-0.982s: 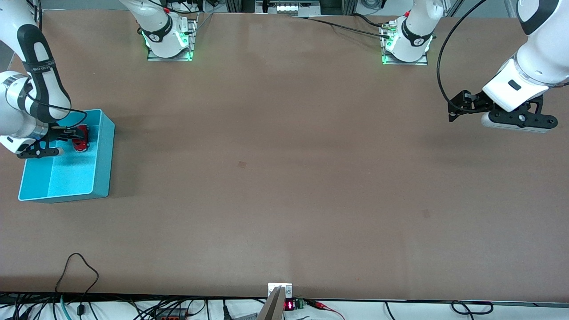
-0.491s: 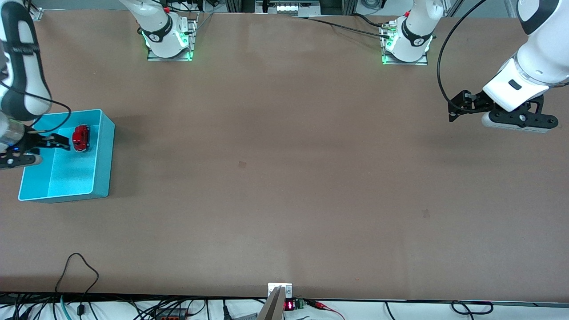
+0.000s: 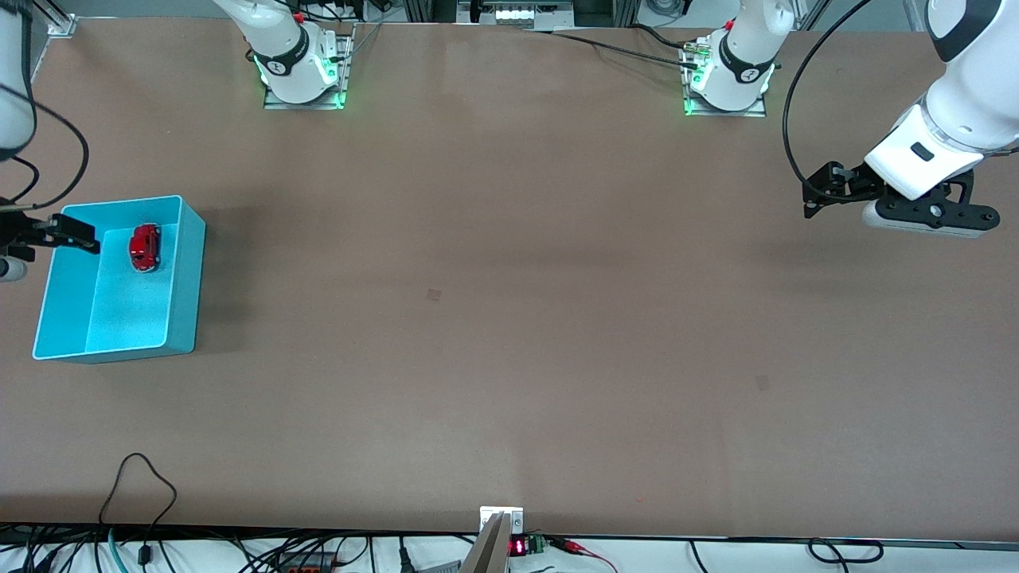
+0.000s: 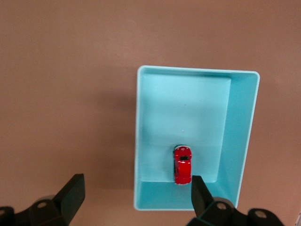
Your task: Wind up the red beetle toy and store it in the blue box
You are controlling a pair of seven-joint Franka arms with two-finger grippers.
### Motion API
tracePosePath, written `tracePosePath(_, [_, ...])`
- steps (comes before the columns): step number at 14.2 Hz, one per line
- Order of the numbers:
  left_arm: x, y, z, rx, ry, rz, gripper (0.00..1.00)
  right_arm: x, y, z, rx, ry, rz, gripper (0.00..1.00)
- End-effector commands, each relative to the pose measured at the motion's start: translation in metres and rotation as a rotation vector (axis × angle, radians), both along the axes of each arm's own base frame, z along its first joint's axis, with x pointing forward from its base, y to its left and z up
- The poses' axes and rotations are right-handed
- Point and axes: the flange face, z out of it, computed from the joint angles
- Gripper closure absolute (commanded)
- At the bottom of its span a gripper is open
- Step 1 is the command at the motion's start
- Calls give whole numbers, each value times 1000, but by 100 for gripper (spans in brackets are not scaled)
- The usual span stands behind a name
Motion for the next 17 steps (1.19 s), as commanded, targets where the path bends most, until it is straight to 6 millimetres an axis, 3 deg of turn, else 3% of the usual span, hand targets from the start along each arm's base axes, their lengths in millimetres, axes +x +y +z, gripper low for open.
tracePosePath(1, [-3, 0, 6, 18, -16, 8, 0, -4, 29, 40, 11, 11, -40, 0])
tracePosePath(3, [-3, 0, 6, 18, -16, 5, 0, -10, 40, 67, 17, 15, -41, 0])
tracePosePath(5, [-3, 0, 6, 18, -16, 3, 0, -14, 48, 82, 51, 12, -39, 0])
tracePosePath(15, [-3, 0, 6, 18, -16, 2, 0, -16, 52, 84, 55, 14, -40, 0])
tracePosePath(17, [-3, 0, 7, 18, -18, 2, 0, -14, 57, 82, 68, 12, -110, 0])
